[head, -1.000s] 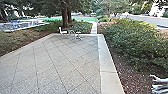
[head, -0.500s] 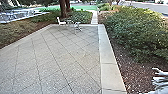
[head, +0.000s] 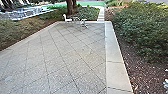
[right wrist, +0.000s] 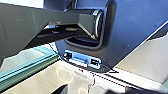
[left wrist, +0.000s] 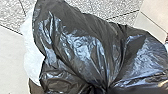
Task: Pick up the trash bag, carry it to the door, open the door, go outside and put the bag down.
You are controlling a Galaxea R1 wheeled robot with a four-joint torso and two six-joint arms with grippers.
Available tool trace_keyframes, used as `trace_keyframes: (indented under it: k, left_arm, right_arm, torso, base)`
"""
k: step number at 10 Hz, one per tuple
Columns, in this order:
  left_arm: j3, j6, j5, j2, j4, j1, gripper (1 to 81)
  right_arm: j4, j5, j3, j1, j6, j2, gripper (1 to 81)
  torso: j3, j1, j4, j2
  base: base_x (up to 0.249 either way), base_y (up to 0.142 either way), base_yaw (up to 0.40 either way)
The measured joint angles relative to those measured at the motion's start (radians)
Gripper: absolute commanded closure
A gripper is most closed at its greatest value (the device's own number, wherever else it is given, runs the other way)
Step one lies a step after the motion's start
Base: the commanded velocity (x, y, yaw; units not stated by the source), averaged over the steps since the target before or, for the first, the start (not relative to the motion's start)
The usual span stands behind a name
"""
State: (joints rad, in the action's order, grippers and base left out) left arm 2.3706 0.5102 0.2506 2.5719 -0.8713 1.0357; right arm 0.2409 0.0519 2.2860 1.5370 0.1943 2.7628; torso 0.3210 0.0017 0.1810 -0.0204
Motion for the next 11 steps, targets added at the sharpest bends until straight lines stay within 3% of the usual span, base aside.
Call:
trace_keyframes:
  k: [1, 4, 5, 6, 8, 9, 11]
  left_arm:
    - [0.033, -0.003, 0.016, 0.006, -0.006, 0.0, 81.1]
    - [0.13, -0.008, 0.061, 0.053, -0.025, -0.054, 81.1]
    - [0.164, -0.008, 0.079, 0.068, -0.03, -0.074, 81.1]
    - [0.195, -0.009, 0.107, 0.077, -0.032, -0.093, 81.1]
    - [0.234, -0.009, 0.154, 0.087, -0.042, -0.154, 81.1]
    - [0.25, -0.011, 0.182, 0.087, -0.052, -0.184, 1.0]
    - [0.267, -0.01, 0.206, 0.081, -0.06, -0.196, 1.0]
  right_arm:
    - [0.001, 0.0, 0.0, -0.004, 0.0, 0.0, 1.0]
    - [0.0, -0.003, 0.001, -0.009, 0.0, -0.001, 1.0]
    - [0.0, -0.003, 0.001, -0.012, 0.0, -0.004, 1.0]
    - [-0.001, -0.005, 0.001, -0.018, 0.0, -0.004, 1.0]
    - [-0.001, -0.006, 0.003, -0.019, 0.0, -0.004, 1.0]
    - [-0.001, -0.007, 0.003, -0.019, 0.0, -0.004, 1.0]
    - [-0.001, -0.007, 0.006, -0.019, 0.0, -0.004, 1.0]
  torso:
    - [0.02, 0.0, 0.028, 0.0]
    - [0.105, 0.0, 0.09, 0.001]
    - [0.126, 0.0, 0.103, 0.001]
    - [0.133, 0.0, 0.108, 0.001]
    - [0.137, 0.001, 0.108, 0.002]
    - [0.138, 0.001, 0.109, 0.002]
    - [0.138, 0.001, 0.109, 0.002]
  base:
    - [0.0, 0.0, 0.0]
    - [0.0, 0.0, 0.0]
    - [0.0, 0.0, 0.0]
    - [0.0, 0.0, 0.0]
    - [0.0, 0.0, 0.0]
    - [0.0, 0.0, 0.0]
    - [0.0, 0.0, 0.0]
